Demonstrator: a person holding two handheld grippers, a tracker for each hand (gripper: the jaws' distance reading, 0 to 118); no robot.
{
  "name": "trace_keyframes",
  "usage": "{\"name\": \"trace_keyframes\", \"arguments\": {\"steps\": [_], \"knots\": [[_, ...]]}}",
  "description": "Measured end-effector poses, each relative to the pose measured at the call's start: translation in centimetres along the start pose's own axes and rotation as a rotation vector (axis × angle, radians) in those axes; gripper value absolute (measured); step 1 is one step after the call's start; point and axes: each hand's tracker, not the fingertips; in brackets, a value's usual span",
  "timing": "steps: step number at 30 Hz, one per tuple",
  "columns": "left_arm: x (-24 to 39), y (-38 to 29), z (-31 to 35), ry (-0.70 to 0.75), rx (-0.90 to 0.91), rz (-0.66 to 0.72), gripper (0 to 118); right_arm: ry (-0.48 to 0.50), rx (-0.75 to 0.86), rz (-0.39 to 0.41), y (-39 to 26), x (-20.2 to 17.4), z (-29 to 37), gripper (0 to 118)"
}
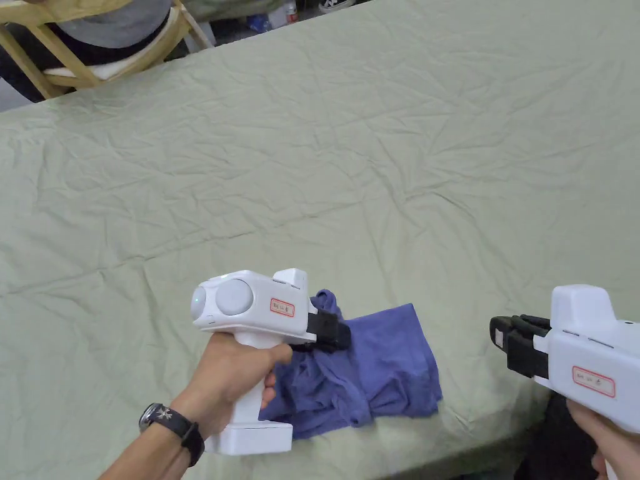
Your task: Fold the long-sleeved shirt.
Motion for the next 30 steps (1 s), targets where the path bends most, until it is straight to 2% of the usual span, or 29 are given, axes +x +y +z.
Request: {"name": "trace_keyframes", "arguments": {"steps": [1,3,5,6,11,14,16,20,22,26,27,30], "knots": [[0.0,0.2,-0.5,0.001,-0.004,0.019,21,-0.003,0.001,-0.003,0.0,0.2,0.1,0],[0.3,0.3,-1.2,-0.062,-0.028,0.098,40,-0.012,-0.001,-0.007,0.0,0.5,0.1,0],[1.6,0.5,-1.5,-0.089,-0.018,0.093,58,-0.019,-0.006,-0.008,0.0,0.7,0.0,0],[2.7,0.5,-1.5,-0.084,-0.014,0.085,62,-0.022,-0.008,-0.01,-0.1,0.8,0.0,0],[5.5,1.0,-2.0,-0.117,0.01,0.053,63,-0.023,-0.009,-0.01,-0.2,0.4,0.2,0],[6.2,1.1,-1.5,-0.185,0.04,0.11,63,-0.021,-0.007,-0.006,-0.1,0.1,0.4,0],[6.9,0.8,-0.7,-0.245,0.049,0.08,63,-0.022,-0.007,-0.002,0.1,-0.2,0.4,0],[7.5,-0.5,2.6,-0.249,0.152,0.028,63,-0.019,-0.006,0.01,0.2,-0.7,0.6,0],[7.2,-1.4,4.8,-0.224,0.224,-0.014,60,-0.018,-0.005,0.017,0.2,-1.0,0.7,0],[6.3,-3.6,7.8,-0.031,0.374,-0.119,12,-0.014,-0.005,0.029,0.2,-1.7,0.7,0],[6.1,-4.2,8.2,0.008,0.386,-0.149,4,-0.013,-0.005,0.033,0.2,-1.8,0.7,0],[4.5,-5.8,8.6,0.013,0.378,-0.161,0,-0.008,-0.008,0.043,0.0,-2.2,0.7,0]]}}
